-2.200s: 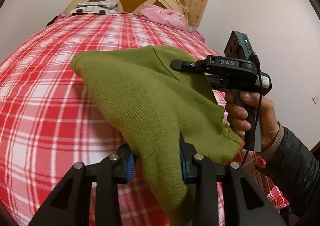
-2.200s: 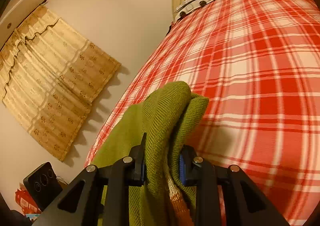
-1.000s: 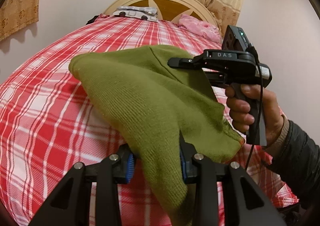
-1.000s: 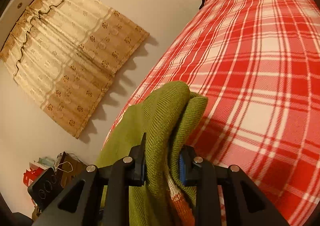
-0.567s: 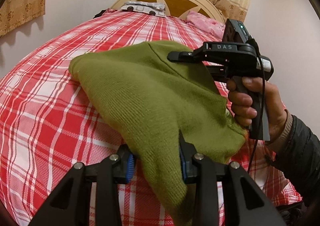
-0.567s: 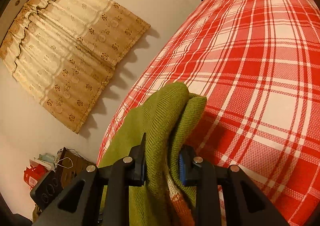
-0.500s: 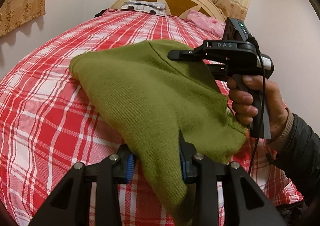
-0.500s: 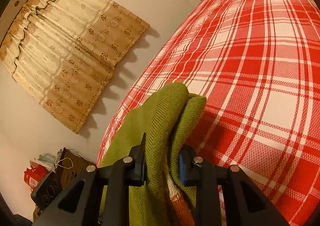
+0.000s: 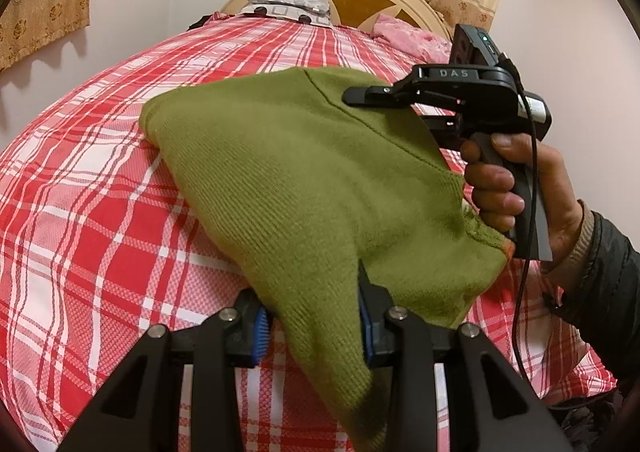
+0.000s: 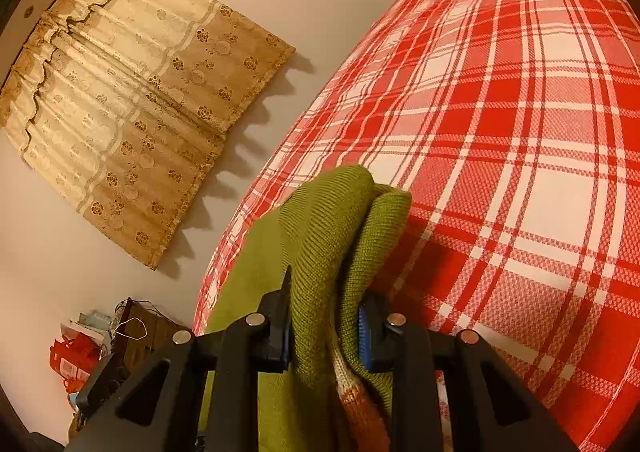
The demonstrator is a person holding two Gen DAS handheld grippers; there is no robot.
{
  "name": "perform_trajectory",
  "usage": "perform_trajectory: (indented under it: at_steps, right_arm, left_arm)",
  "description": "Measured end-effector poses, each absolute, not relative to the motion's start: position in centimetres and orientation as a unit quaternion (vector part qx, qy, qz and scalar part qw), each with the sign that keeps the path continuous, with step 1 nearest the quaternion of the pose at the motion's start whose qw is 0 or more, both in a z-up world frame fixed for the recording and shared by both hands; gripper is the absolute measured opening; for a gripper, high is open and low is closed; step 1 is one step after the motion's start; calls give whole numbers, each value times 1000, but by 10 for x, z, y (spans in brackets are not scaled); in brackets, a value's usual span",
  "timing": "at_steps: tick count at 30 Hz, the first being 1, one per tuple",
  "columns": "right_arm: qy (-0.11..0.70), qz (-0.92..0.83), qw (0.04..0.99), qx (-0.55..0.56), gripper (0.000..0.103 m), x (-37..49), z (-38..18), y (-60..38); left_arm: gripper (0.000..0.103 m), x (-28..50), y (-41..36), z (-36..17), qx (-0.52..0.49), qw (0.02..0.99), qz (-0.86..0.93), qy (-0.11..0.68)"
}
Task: Fold small clothes
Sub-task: 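Open the right tool and withdraw it from the folded sweater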
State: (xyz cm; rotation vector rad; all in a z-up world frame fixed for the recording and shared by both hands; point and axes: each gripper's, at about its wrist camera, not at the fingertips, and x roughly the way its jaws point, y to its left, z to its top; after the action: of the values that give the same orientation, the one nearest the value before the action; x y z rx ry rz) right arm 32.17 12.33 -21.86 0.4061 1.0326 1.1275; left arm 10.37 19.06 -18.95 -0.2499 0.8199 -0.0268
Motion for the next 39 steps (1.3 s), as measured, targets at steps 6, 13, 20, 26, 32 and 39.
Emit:
perform_trajectory:
  at_steps: [6,13,20,26,32,39]
  right_arm:
    - [468,495,712,174,25,319,-223,123]
    - [468,474,730,148,28,314,-219,124]
    - [450,438,769,123,30,306,-205,106]
    - [384,478,784,103,39,247,-164,78]
    - [442,497,746,33,42,205,-207,98]
    - [406,444,798,42,43,179,-194,61]
  left_arm:
    - [39,103,192,-192,-128,908,-13,398]
    - [44,100,186,-183,-109,909,1,403]
    - [60,84,196,-159,-102,921,24,374]
    - [77,95,212,-165,-95,924,82,360]
    - [81,100,215,-188,-114,911,92,385]
    - [90,77,189,-166,-68,922,88,371]
